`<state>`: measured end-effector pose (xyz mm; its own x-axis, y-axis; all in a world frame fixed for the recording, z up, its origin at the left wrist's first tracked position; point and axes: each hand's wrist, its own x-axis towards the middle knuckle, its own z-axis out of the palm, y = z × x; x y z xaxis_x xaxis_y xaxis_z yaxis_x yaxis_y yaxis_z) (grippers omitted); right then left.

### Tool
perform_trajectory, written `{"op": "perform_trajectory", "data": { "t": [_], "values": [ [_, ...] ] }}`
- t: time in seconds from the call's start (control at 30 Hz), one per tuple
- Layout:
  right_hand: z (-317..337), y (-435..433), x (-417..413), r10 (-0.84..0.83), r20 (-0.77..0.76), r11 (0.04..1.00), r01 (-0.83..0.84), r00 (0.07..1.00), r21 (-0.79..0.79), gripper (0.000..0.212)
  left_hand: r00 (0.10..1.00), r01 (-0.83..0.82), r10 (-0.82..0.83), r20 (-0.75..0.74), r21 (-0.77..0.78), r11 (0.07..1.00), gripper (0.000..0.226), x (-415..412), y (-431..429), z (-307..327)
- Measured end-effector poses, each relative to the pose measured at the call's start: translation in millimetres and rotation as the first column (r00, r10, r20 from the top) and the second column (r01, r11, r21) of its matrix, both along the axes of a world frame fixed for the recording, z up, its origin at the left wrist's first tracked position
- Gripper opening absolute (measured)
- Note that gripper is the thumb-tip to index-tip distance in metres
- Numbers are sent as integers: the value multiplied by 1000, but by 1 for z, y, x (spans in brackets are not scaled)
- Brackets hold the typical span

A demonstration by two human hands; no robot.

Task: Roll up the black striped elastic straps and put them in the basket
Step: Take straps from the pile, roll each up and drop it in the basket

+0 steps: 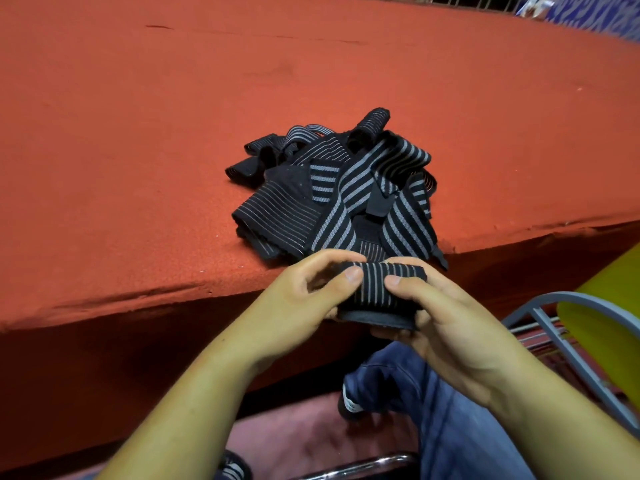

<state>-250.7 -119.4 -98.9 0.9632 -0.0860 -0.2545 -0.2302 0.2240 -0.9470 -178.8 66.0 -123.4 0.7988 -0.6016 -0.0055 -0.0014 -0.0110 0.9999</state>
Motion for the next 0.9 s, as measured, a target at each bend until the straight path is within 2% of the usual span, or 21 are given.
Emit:
{"op": "perform_trajectory", "data": {
  "t": [0.1,0.27,0.4,0.67,0.9],
  "values": [
    [-1,0,1,-3,25,1000,3,1000,-7,36,998,26,-26,-53,2,1000,37,1,-1,-3],
    [-6,0,0,-9,33,999,11,999,-49,35,999,-7,7,-45,-6,1000,27,2,-2,-6],
    [-7,-2,-1,-7,68,998,11,998,-54,43,999,-12,11,-34,-35,999,35,2,0,-6],
    [-2,-7,-3,31,181,978,7,983,-207,32,1000,5,-5,26,14,1000,35,-11,0,5],
    [10,-27,-8,87,85,991,-78,993,-109,32,996,-67,64,58,66,996,30,-21,-19,26]
  ]
}}
